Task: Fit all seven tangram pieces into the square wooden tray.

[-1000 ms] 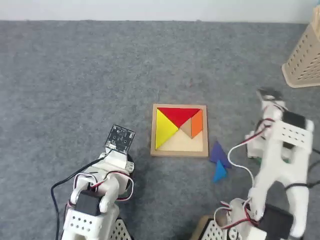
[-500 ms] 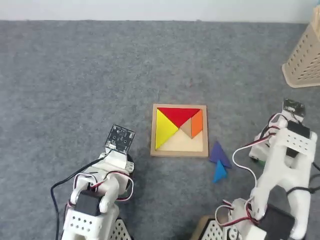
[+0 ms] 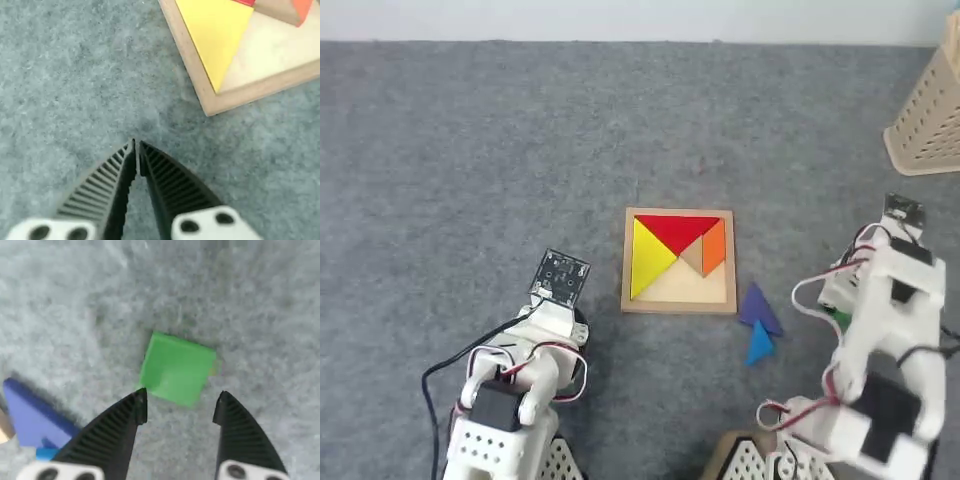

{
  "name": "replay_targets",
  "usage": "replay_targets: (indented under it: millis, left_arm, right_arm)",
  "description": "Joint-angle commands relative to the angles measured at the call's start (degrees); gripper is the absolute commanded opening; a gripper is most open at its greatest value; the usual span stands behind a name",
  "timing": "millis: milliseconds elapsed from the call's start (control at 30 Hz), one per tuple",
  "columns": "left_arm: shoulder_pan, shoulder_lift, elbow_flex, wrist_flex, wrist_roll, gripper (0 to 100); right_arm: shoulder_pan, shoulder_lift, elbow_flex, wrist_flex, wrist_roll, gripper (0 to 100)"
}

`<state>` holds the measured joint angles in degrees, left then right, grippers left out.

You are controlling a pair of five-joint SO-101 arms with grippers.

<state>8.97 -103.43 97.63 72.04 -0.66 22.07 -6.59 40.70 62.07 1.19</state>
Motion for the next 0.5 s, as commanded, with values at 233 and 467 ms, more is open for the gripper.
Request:
replay_targets:
  millis: [233, 467]
  left_arm:
    - [0.18, -1.14, -1.10, 0.35, 0.35, 1]
    - [0.18, -1.14, -1.10, 0.35, 0.35, 1]
  right_arm:
    - [0.40, 12.26, -9.49, -1.27, -2.55, 21.4]
    - [0.31, 12.26, -13.19, -0.40, -2.37, 8.1]
